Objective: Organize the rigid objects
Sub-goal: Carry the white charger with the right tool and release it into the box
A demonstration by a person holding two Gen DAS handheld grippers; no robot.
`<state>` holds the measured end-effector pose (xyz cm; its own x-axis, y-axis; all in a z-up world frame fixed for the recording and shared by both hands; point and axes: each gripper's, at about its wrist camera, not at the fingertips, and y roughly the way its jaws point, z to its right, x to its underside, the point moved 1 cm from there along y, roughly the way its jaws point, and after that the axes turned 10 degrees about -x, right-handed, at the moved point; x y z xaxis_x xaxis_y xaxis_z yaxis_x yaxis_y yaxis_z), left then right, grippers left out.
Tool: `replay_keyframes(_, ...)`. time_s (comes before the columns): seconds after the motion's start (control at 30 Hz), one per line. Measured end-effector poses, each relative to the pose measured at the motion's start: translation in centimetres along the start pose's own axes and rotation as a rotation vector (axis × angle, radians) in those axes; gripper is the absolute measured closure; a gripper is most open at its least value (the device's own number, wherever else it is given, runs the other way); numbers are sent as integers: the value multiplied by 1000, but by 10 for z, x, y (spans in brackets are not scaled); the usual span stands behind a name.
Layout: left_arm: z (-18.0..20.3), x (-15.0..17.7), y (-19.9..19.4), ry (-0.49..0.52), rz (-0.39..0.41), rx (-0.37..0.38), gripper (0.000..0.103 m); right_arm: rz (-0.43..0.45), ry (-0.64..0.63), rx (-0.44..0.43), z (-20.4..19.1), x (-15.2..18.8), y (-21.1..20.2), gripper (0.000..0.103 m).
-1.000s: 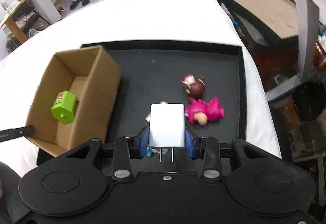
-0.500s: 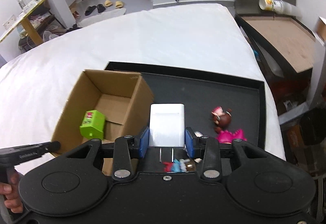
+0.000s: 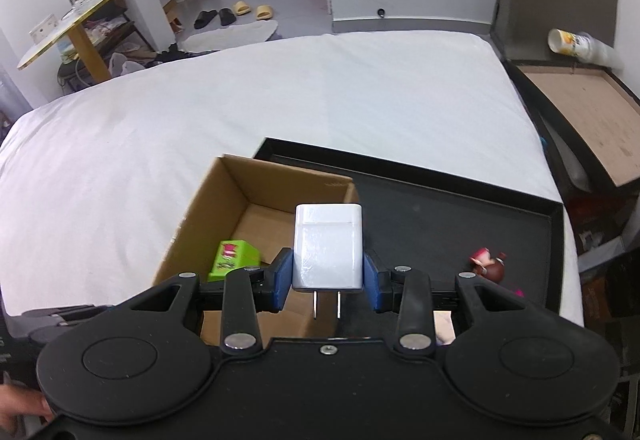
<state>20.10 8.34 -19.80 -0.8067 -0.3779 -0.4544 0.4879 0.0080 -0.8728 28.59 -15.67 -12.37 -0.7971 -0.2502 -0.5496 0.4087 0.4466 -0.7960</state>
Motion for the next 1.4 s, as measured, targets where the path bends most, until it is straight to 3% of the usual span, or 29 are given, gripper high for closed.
replay_keyframes(0.57,-10,0,4,-14,-1,53,91,-58,-117,-23,-65,-34,54,66)
replay_keyframes(0.87,-17,0,5,-31,-7,77,91,-66,-138,-47,-80,-46,78,64)
replay_keyframes(1.1,-23,-1,4,-54,-7,90,90,-64,-95,-29,-71,-37,62,60)
replay_keyframes(1.4,-20,-1,2,-44,-3,75,90,-29,-83,-9,-55,-16,20,37)
